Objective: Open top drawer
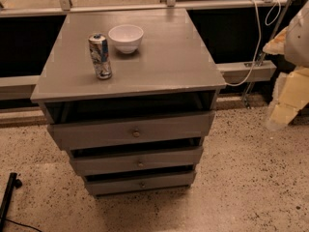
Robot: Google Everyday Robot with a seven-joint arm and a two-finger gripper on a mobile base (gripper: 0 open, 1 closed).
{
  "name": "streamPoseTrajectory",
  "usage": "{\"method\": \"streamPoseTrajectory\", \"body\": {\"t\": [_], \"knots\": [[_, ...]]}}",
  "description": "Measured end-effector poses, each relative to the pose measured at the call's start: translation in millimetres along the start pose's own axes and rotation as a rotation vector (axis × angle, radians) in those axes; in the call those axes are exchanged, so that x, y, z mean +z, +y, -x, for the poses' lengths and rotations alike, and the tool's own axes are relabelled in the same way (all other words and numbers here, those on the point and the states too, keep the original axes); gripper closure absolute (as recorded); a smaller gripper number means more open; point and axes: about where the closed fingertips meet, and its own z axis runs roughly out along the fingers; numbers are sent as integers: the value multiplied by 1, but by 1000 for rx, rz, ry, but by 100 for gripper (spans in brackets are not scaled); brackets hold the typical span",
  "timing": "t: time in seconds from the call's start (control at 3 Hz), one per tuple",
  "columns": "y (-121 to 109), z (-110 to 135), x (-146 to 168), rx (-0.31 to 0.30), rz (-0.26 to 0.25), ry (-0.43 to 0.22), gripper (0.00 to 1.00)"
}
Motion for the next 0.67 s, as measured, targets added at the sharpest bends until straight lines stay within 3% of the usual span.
{"method": "streamPoseTrajectory", "body": {"t": [0.33, 0.67], "knots": [[0, 0, 0, 0, 0, 0, 0], [1, 6, 19, -51, -25, -38, 0]]}}
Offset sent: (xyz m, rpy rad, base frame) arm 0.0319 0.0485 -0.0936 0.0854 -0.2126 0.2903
